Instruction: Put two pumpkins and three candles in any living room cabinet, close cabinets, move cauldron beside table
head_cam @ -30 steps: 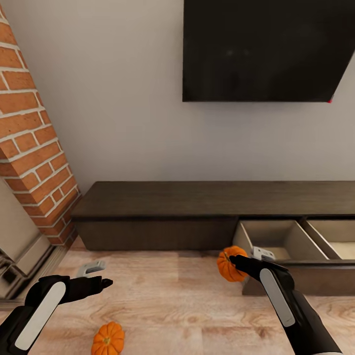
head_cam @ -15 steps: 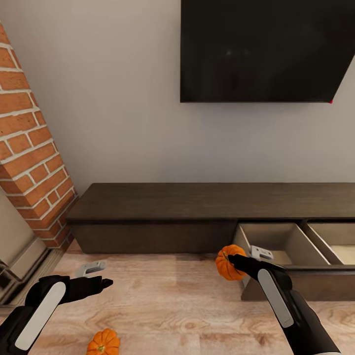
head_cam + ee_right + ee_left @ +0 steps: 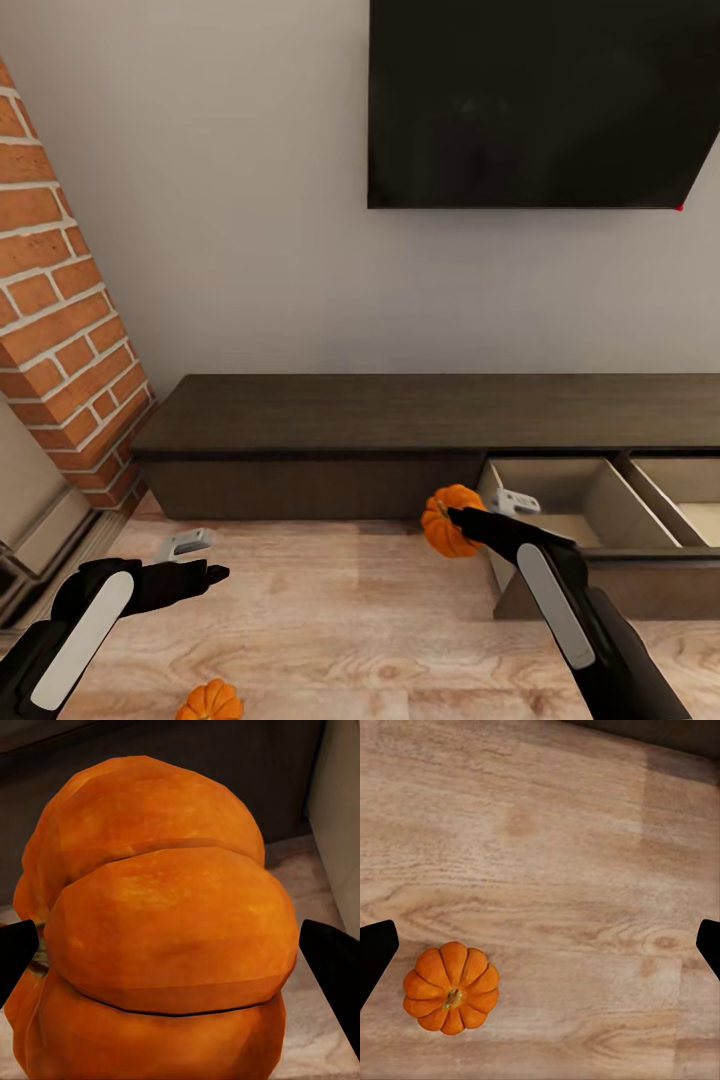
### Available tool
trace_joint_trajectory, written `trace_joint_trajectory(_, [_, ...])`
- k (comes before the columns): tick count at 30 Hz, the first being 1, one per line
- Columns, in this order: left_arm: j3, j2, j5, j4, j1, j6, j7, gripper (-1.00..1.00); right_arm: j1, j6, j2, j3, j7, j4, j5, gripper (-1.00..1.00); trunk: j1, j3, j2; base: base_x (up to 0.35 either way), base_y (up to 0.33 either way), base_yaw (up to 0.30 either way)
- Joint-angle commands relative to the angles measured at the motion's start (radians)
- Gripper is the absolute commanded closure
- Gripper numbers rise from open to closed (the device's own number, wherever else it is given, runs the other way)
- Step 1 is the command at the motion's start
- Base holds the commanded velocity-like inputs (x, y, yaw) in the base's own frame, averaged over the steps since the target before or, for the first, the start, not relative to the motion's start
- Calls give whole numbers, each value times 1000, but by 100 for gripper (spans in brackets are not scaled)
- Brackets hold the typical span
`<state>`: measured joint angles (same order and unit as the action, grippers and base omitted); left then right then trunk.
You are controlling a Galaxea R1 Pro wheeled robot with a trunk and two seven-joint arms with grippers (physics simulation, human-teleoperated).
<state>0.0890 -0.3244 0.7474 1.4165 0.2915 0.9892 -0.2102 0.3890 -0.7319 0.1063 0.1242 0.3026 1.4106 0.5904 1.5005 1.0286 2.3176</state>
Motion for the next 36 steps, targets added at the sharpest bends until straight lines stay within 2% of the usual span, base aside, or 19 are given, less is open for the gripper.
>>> trace_joint_trajectory(1, [2,-1,10,1,0,2,-10,-100,-2,-3,1,5,11,9,8,100,0,1,0,9,17,0])
trace_joint_trajectory(11, [2,-2,13,-2,1,2,-12,-100,-39,-31,2,28,8,121,16,100,0,1,0,9,61,0])
trace_joint_trajectory(15, [3,-2,12,-5,1,2,-13,-100,-53,-36,2,33,4,137,24,100,0,1,0,17,7,0])
trace_joint_trajectory(21, [3,-1,11,-5,1,2,-14,-100,-54,-38,1,38,-118,138,27,100,0,1,0,127,-34,0])
trace_joint_trajectory(24, [4,-1,11,-5,1,2,-14,-100,-55,-37,2,38,-163,137,47,100,0,1,0,28,-15,0])
trace_joint_trajectory(28, [3,-1,11,-5,1,2,-14,-100,-55,-36,2,37,-180,137,66,100,0,1,0,72,-75,0])
trace_joint_trajectory(36, [3,-1,12,-5,1,2,-14,-100,-55,-35,2,38,-183,132,71,100,0,1,0,14,-17,0])
